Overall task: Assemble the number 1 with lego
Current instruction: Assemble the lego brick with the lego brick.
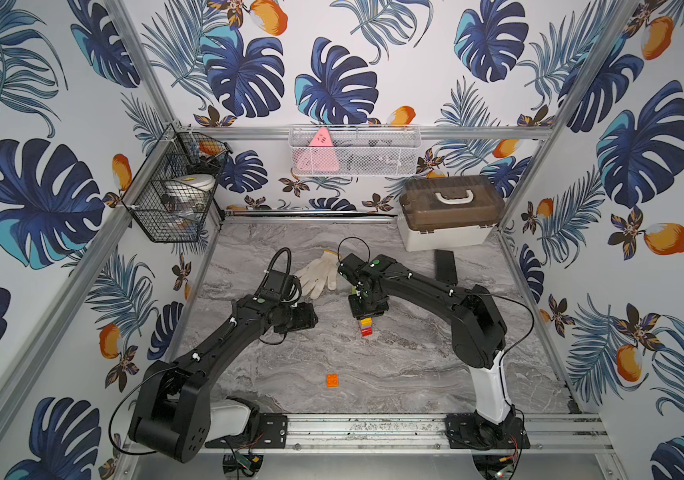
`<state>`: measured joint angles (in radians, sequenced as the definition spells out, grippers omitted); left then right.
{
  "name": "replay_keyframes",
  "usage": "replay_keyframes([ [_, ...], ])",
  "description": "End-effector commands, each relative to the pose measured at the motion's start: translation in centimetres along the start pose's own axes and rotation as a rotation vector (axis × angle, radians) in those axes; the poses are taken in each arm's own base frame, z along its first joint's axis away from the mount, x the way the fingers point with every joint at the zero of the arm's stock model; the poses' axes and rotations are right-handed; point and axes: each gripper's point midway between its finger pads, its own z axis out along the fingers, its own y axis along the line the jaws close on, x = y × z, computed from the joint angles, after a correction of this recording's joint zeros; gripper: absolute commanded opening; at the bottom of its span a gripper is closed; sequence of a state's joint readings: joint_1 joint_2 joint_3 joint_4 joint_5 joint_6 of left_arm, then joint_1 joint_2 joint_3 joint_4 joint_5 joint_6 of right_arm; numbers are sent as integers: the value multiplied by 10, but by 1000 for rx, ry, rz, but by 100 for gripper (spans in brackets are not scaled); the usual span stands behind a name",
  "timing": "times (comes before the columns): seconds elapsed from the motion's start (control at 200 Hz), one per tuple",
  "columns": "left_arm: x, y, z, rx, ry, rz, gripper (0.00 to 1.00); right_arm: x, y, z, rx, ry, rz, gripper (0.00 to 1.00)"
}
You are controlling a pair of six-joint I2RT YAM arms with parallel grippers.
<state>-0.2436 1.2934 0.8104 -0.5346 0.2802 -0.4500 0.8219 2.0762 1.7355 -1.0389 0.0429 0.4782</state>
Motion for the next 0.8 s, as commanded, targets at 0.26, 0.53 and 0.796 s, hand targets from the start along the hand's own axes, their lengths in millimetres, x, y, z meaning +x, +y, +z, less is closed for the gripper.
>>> replay_keyframes([
  [0.26, -1, 3, 0, -16, -4, 2, 67, 6, -8, 14, 28, 4, 6, 33],
  [0.53, 0, 4, 1, -22, 1, -1, 67, 18, -14, 21, 42, -66, 23, 27],
  [0.796, 0, 6, 2, -32, 2, -1, 67, 28, -11, 32, 14, -86, 49, 24],
])
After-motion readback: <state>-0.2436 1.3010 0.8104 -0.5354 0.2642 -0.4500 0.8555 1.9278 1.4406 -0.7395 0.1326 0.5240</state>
